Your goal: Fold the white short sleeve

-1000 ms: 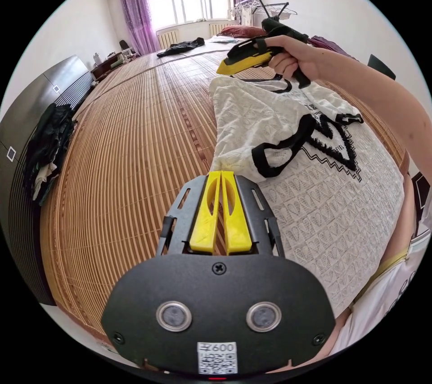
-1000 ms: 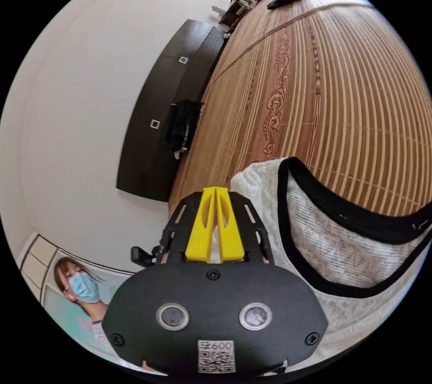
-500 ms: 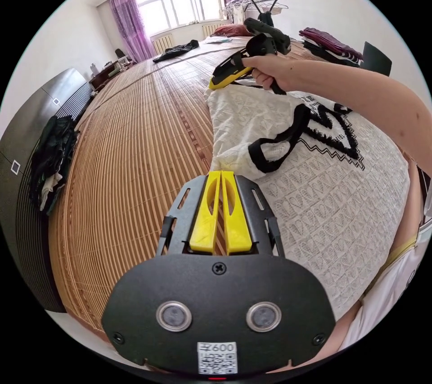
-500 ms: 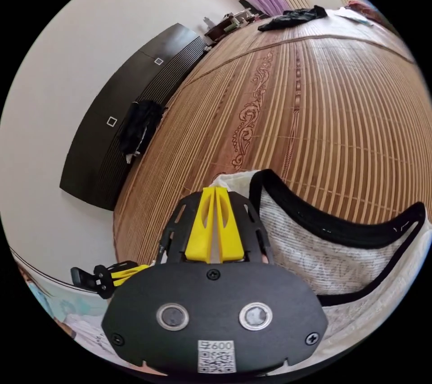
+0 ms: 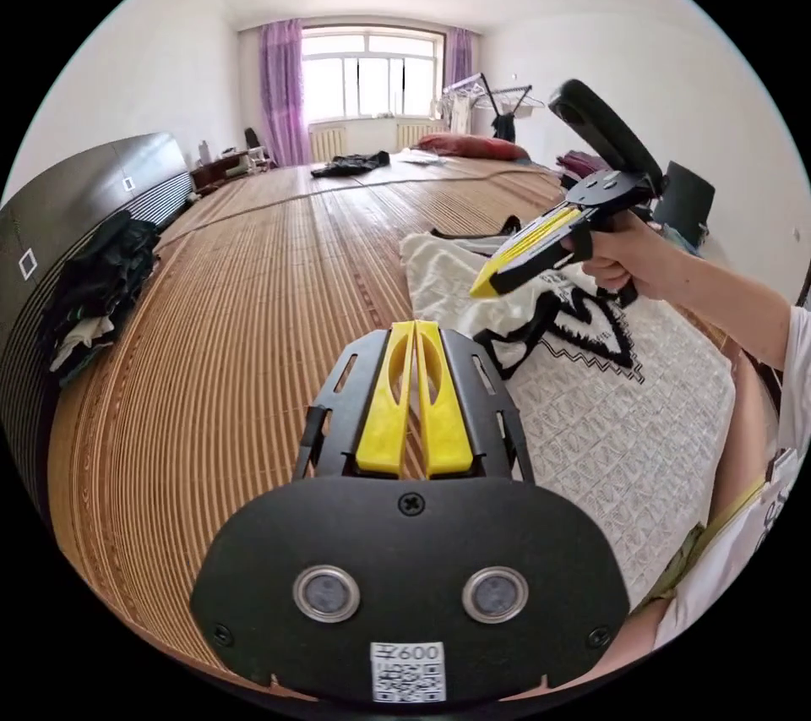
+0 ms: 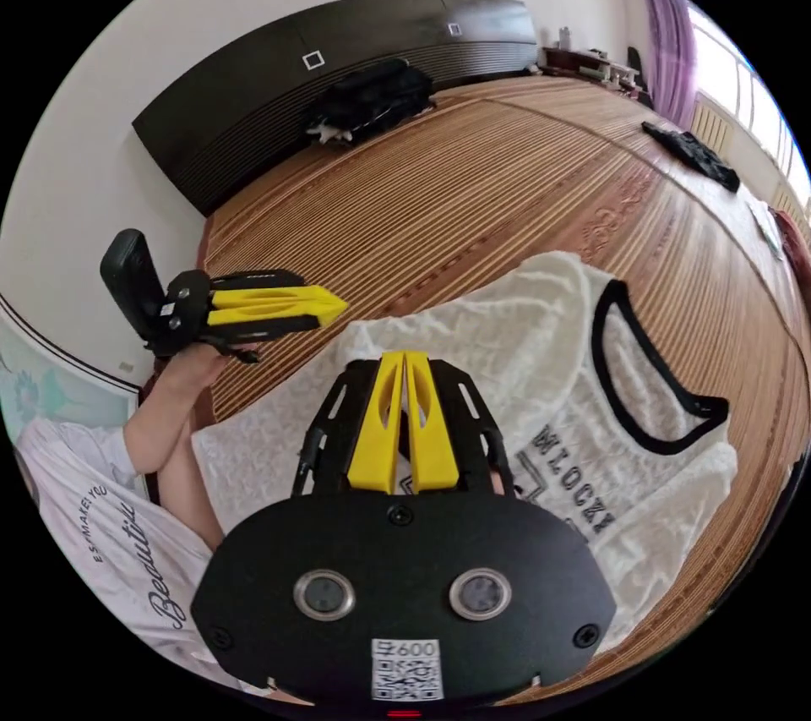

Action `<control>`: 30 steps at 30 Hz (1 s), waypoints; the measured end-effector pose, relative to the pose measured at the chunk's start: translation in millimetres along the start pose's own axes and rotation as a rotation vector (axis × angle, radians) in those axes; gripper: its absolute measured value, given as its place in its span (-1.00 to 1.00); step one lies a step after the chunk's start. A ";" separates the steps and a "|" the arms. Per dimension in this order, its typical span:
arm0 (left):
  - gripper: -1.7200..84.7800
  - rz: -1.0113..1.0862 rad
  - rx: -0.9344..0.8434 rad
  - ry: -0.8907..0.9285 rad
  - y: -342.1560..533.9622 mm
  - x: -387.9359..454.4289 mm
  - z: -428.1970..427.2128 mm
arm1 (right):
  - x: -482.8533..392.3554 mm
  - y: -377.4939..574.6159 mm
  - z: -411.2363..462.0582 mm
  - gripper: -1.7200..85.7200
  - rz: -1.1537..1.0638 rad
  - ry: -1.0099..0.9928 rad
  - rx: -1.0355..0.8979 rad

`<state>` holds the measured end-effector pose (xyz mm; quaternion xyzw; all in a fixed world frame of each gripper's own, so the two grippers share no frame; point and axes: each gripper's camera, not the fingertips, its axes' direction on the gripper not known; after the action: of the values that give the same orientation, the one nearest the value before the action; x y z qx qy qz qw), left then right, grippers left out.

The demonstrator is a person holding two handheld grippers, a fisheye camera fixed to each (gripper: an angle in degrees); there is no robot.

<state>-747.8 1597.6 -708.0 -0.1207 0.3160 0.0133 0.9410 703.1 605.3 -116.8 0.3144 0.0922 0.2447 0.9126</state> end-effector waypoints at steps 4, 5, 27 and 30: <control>-0.94 0.165 -0.264 -0.133 2.1 36.7 42.2 | -23.4 41.3 51.2 -0.98 -0.046 -0.040 -0.036; -0.94 0.177 -0.242 -0.169 6.1 44.0 41.7 | -31.4 55.1 60.2 -0.98 -0.071 0.008 -0.031; -0.84 0.108 0.001 0.038 44.9 44.1 -63.6 | -18.6 185.8 129.3 -0.83 -0.117 0.441 0.002; -0.80 0.129 -0.068 0.018 44.6 55.4 -49.3 | -21.2 191.9 134.3 -0.89 -0.087 0.485 0.028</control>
<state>-737.2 1626.5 -788.9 -0.1321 0.3307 0.0837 0.9307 653.5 654.6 107.7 0.2547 0.3254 0.2722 0.8690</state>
